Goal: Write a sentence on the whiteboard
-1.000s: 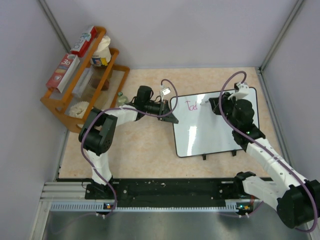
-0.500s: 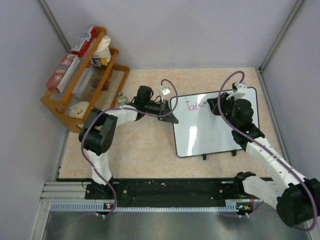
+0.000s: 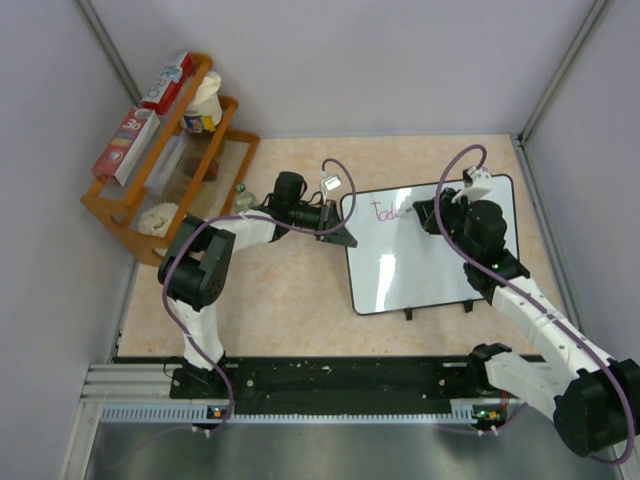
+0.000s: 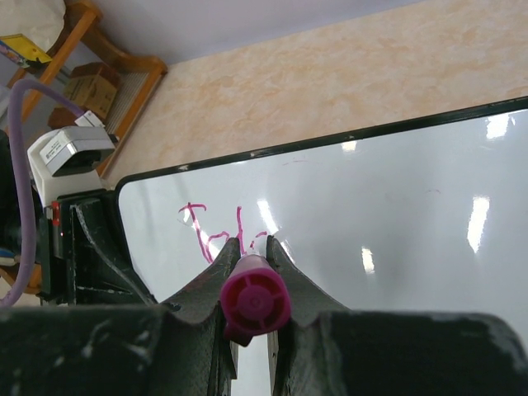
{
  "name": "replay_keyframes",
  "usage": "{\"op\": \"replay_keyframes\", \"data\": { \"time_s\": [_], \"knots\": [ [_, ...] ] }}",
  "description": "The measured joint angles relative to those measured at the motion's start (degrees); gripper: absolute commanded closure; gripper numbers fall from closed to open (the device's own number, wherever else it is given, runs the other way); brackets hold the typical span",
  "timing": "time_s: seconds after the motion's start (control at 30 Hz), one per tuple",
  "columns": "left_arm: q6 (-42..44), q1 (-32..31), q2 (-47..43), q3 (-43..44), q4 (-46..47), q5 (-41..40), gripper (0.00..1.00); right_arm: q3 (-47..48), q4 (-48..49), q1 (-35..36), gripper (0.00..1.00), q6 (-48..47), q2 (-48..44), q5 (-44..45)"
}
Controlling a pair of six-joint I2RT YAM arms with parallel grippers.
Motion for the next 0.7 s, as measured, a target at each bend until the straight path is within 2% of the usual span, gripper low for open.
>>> {"op": "replay_keyframes", "data": {
  "time_s": [0.7],
  "knots": [
    [-0.07,0.00,0.04,-0.04,0.13,0.00,1.00,-0.59,-0.33,0.00,1.00,-0.59,-1.11,3.02]
  ]
}}
